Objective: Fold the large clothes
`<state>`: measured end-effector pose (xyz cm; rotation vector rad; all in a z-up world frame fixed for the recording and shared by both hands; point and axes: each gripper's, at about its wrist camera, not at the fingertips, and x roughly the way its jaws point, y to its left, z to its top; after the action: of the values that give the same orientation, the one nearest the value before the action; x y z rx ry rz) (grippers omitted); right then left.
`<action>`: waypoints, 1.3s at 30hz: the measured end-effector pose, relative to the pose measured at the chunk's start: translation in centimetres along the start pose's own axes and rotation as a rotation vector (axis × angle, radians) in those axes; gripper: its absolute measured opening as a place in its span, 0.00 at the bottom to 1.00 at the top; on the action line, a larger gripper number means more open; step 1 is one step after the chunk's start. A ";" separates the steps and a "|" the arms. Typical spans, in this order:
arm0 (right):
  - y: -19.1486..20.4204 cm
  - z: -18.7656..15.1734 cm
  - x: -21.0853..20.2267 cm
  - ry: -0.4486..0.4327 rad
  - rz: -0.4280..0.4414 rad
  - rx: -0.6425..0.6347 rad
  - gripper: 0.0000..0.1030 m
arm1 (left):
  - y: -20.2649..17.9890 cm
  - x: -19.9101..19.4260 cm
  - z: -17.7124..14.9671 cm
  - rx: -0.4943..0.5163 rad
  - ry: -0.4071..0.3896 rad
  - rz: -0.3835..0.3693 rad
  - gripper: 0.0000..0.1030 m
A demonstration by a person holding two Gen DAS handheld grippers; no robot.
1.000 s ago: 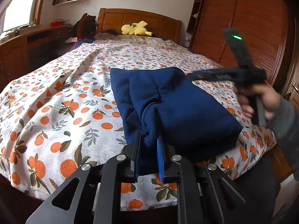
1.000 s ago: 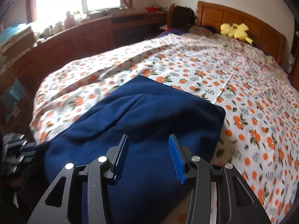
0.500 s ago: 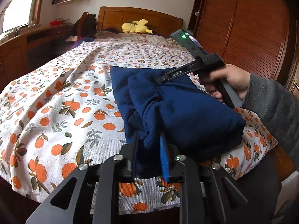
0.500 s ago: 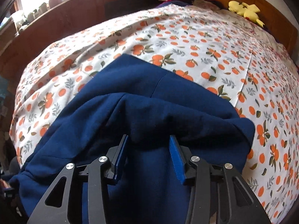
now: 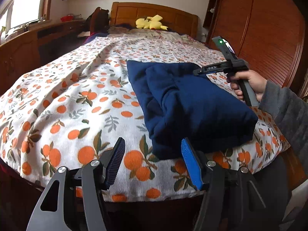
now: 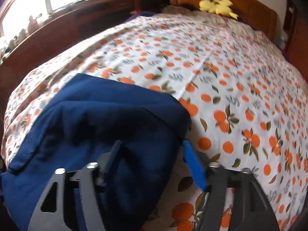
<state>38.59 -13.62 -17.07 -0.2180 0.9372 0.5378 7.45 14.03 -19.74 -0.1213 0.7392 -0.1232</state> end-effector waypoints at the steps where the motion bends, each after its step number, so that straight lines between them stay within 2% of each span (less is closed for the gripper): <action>1: -0.3 -0.2 0.5 0.006 0.010 0.018 0.69 | -0.1 0.2 -0.2 0.000 0.007 -0.005 0.61; 6: -1.9 -0.9 1.7 0.028 0.085 0.130 0.78 | -0.1 1.6 -0.6 -0.017 0.033 -0.028 0.61; 12: -2.7 -1.0 2.2 0.047 0.141 0.180 0.78 | -0.3 3.0 -0.6 -0.029 0.039 -0.059 0.59; 13: -2.7 -1.0 2.2 0.050 0.153 0.184 0.73 | -0.2 3.1 -0.6 -0.033 0.036 -0.077 0.56; 15: -2.6 -0.9 2.2 0.052 0.213 0.195 0.52 | -0.1 3.3 -0.6 -0.051 0.045 -0.145 0.30; 18: -1.9 -0.9 1.7 0.046 0.274 0.190 0.23 | -0.5 3.4 -0.5 -0.038 0.045 -0.155 0.18; 20: -1.3 -0.7 0.8 0.014 0.262 0.152 0.15 | -0.4 2.9 -0.2 -0.044 0.023 -0.171 0.15; 26: 1.0 0.8 -3.3 -0.102 0.199 0.094 0.10 | 0.1 1.2 1.3 -0.025 -0.036 -0.182 0.12; 31: 4.1 2.6 -6.3 -0.185 0.171 0.040 0.10 | 2.3 -0.7 2.9 -0.028 -0.100 -0.144 0.11; 39: 10.8 6.7 -5.7 -0.225 0.198 -0.021 0.10 | 8.6 -3.8 5.0 -0.047 -0.169 -0.032 0.11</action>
<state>34.94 -3.72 -8.01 -0.0808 0.7377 0.7392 8.70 23.43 -14.89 -0.1863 0.5716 -0.1241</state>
